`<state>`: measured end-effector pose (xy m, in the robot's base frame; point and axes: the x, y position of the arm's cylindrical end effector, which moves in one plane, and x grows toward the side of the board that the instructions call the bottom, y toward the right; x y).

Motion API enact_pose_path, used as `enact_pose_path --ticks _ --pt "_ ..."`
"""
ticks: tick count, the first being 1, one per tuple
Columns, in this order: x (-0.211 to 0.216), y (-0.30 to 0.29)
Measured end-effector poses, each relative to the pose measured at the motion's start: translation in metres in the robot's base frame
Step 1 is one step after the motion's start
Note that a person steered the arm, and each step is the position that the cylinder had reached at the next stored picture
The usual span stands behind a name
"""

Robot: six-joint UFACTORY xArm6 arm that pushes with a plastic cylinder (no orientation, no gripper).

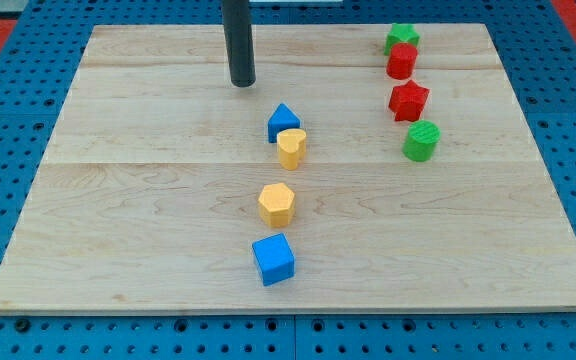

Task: Move the yellow hexagon slightly to the bottom left of the yellow heart

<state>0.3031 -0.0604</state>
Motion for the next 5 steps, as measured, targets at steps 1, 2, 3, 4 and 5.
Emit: enact_pose_path --ticks 1,2,3,4,5 --pt "-0.013 0.011" --pt "-0.015 0.054" --pt "0.017 0.095" --pt "0.068 0.118" --pt "0.101 0.143"
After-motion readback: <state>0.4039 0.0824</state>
